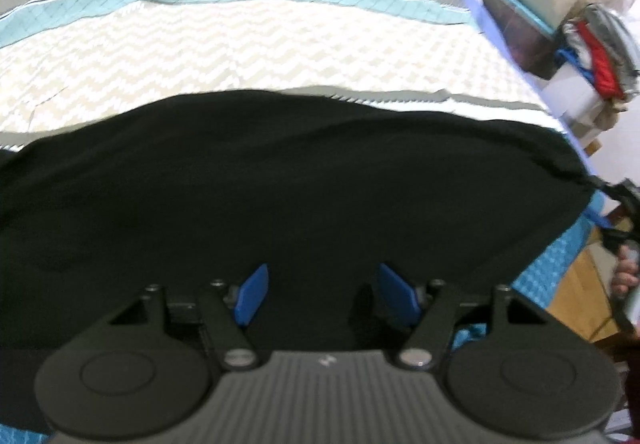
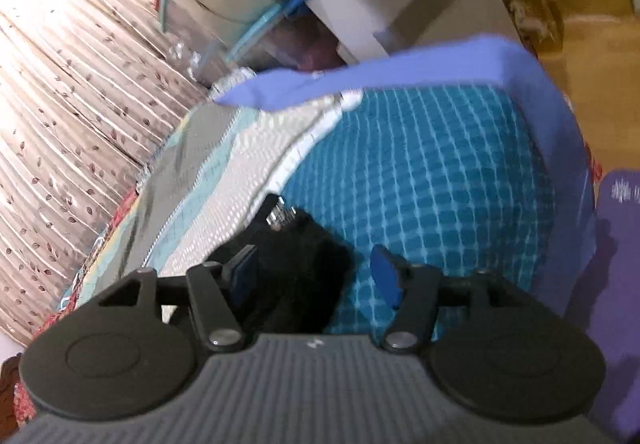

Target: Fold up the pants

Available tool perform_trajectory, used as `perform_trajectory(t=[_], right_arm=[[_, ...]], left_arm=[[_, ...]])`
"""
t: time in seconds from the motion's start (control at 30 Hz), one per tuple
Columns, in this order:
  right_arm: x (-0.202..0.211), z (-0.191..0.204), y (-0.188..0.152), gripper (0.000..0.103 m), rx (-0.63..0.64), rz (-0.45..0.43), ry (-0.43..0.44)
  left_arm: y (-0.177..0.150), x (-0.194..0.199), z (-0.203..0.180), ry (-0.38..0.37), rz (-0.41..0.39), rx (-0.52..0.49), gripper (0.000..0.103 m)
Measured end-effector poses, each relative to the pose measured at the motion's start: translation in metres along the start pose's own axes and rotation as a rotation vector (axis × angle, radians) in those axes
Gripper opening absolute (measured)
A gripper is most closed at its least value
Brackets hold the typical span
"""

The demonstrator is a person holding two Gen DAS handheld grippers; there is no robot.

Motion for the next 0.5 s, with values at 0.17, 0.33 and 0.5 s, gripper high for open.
perform_trajectory(t=[0.17,0.33,0.5], right_arm=[[-0.014,0.004,0.0,0.071,-0.075,-0.01,0.06],[-0.036,0.021,-0.006,0.023,-0.052,0.085,0.062],[-0.011,0.076,-0.015,0.019,0.164,0.024,0.094]], left_arm=[[-0.006,-0.014,0.0,0.01,0.064,0.01,0.062],[-0.007,-0.018,0.005,0.015,0.073,0.044,0.06],[-0.003,-0.005,0.01,-0.016,0.027,0.093,0.06]])
Point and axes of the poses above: each gripper's, at about its wrist camera, not at the fingertips, and x roughly against the way its jaws point, z to its left, y to its top, the point moved 7 cm from there along -x, roughly the way its jaws point, and after that the axes turned 6 degrees about -x, right-handed, at the moved point
